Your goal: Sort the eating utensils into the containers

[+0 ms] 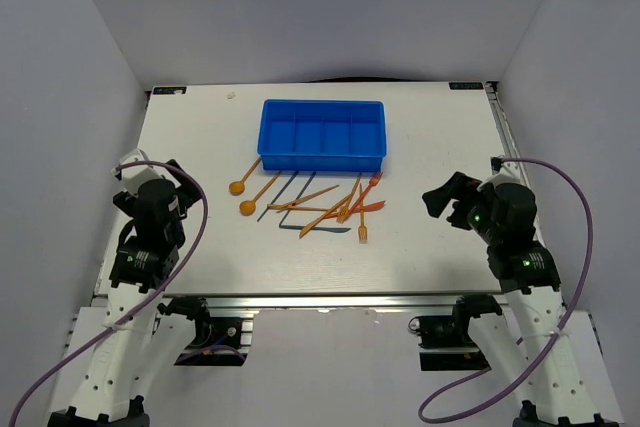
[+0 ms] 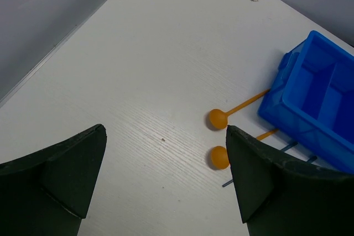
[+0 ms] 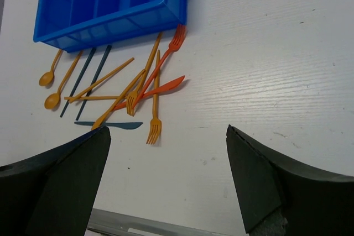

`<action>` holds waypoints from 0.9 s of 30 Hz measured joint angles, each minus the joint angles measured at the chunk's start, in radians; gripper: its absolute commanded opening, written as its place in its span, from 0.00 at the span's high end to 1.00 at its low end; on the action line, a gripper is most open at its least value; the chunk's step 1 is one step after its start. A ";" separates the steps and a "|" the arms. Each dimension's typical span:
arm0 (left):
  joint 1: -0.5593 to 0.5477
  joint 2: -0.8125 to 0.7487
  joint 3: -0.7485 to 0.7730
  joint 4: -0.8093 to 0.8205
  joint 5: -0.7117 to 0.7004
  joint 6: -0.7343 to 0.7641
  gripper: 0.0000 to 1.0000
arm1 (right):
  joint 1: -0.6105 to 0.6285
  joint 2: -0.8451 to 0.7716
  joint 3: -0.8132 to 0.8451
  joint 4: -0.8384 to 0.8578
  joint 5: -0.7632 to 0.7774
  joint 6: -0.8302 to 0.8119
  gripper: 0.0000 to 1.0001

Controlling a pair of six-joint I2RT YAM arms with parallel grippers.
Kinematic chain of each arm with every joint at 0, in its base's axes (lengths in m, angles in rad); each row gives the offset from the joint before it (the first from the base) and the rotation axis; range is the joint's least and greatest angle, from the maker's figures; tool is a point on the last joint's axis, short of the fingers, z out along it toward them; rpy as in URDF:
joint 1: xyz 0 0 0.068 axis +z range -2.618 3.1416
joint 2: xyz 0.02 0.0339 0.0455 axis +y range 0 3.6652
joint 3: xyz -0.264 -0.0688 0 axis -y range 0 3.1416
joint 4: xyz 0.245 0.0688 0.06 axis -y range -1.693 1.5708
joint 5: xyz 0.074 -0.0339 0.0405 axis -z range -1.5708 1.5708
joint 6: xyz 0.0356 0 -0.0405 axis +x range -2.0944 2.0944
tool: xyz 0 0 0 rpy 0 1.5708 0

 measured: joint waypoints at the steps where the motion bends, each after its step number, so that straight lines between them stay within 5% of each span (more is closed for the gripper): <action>1: 0.000 0.000 0.000 0.000 0.003 0.000 0.02 | 0.000 0.004 -0.008 0.011 -0.010 0.010 0.11; 6: 0.000 0.023 -0.001 0.004 0.012 0.001 0.02 | 0.017 0.162 -0.025 0.175 -0.101 0.106 0.11; 11: 0.000 0.077 -0.002 0.007 0.029 0.004 0.02 | 0.383 0.722 0.219 0.184 0.225 0.210 0.11; 16: -0.003 0.089 -0.003 0.007 0.053 0.008 0.02 | 0.515 1.122 0.539 0.159 0.460 0.302 0.48; 18: -0.005 0.090 -0.003 0.008 0.058 0.011 0.02 | 0.536 1.202 0.583 0.150 0.506 0.332 0.49; 19: -0.006 0.092 -0.003 0.007 0.061 0.011 0.02 | 0.551 1.268 0.598 0.132 0.542 0.353 0.58; 27: -0.011 0.106 -0.003 0.008 0.084 0.014 0.02 | 0.551 1.344 0.600 0.060 0.632 0.423 0.56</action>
